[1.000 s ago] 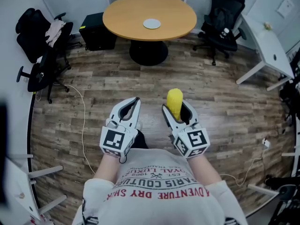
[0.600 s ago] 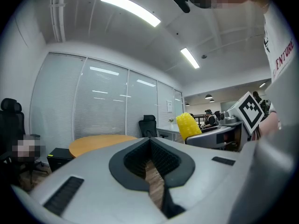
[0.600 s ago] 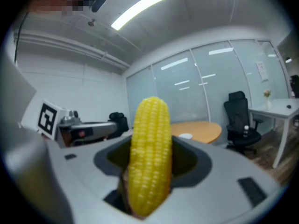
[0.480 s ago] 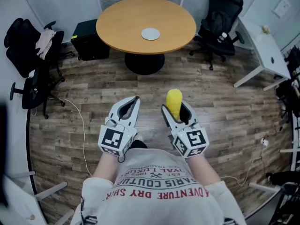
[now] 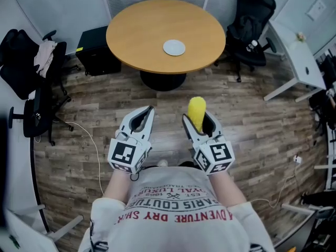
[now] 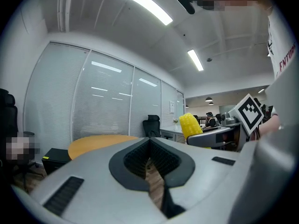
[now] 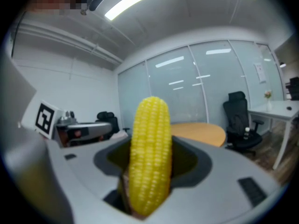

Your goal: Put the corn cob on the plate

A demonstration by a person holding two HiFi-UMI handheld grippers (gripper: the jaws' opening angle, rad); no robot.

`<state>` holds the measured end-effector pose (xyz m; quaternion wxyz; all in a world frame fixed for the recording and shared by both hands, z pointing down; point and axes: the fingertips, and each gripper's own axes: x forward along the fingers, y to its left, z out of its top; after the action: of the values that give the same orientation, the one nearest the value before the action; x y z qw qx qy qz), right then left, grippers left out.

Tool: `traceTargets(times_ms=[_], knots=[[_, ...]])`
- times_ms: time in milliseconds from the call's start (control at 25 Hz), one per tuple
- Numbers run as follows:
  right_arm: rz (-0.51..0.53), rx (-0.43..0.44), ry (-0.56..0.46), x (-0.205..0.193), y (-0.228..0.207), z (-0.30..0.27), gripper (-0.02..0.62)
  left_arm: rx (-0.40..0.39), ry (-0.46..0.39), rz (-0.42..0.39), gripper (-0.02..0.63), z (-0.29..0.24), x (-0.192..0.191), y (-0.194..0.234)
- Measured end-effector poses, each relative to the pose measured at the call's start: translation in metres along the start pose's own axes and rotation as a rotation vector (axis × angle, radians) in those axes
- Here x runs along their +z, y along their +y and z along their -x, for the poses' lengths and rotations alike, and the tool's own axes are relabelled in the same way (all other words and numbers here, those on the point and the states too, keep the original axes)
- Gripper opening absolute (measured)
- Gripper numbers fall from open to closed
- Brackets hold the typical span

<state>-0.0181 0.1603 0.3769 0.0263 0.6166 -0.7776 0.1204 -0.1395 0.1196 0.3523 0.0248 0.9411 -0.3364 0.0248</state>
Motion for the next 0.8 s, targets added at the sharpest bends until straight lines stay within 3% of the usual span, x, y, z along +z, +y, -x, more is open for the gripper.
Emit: traceTargets(times_ms=[440,800], knots=[[-0.004,0.043,0.050,-0.003,-0.039,-0.075,0.268,0.065,0.018,0.041,0.032,-0.057,-0.013,0.052],[0.008,0.148,0.068,0.019,-0.116,-0.165,0.268,0.150,0.039,0.020,0.032,-0.160,-0.009,0.088]])
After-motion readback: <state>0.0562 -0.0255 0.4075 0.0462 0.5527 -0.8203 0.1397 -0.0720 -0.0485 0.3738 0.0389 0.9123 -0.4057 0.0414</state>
